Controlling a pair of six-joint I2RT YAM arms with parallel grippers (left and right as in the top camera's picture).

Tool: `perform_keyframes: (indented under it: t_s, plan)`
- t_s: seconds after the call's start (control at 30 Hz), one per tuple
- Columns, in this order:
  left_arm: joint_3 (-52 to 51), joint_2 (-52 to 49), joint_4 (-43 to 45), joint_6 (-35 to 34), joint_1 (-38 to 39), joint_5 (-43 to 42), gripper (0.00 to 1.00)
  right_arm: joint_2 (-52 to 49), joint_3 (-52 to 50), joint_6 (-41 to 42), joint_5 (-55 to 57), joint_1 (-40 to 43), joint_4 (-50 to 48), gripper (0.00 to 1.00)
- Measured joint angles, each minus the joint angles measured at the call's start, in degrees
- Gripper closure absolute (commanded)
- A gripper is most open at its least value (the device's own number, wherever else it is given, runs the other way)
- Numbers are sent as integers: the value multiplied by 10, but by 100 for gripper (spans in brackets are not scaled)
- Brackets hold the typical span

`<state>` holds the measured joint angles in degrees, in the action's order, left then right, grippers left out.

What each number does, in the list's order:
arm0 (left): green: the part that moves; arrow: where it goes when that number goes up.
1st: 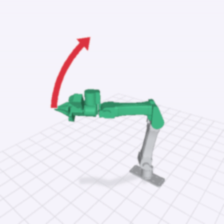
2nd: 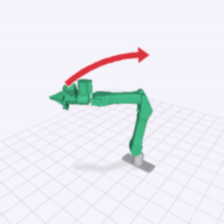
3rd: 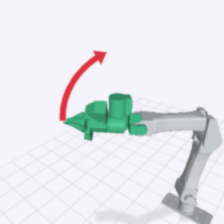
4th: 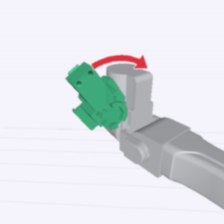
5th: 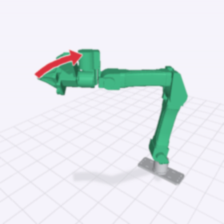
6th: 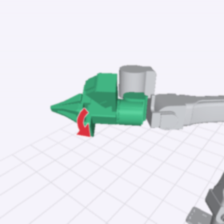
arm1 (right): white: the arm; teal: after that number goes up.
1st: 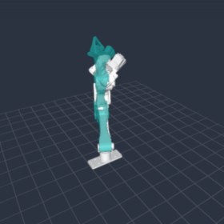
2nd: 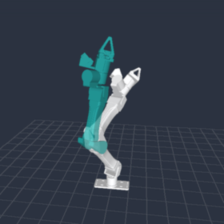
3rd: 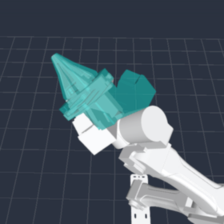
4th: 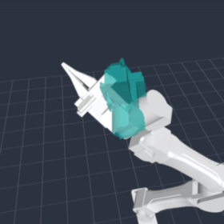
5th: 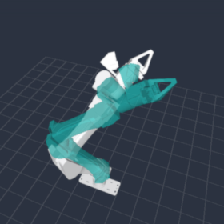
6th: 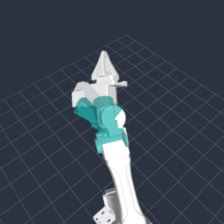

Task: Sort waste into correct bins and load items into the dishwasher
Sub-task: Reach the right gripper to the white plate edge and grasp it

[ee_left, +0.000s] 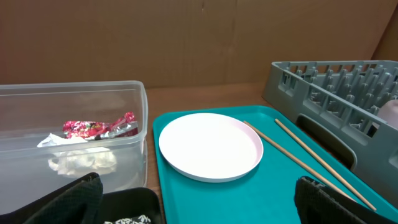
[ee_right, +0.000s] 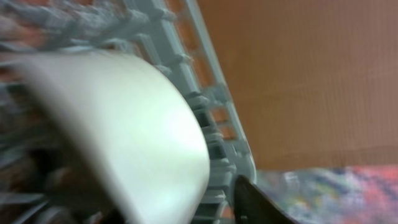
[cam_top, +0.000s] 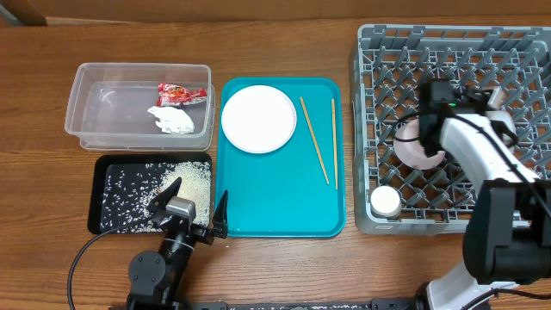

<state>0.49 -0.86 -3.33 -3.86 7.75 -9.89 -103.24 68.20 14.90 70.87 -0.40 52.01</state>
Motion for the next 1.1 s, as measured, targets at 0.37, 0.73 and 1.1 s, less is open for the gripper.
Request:
perform_keyframes:
  t_s: [0.37, 0.73, 1.1]
  plan:
    - [0, 0, 0, 0, 0, 0, 0, 19, 106, 51, -171, -116, 125, 55]
    - [0, 0, 0, 0, 0, 0, 0, 103, 221, 31, -732, -197, 159, 53]
    - [0, 0, 0, 0, 0, 0, 0, 3, 214, 112, -788, -331, 5, 53]
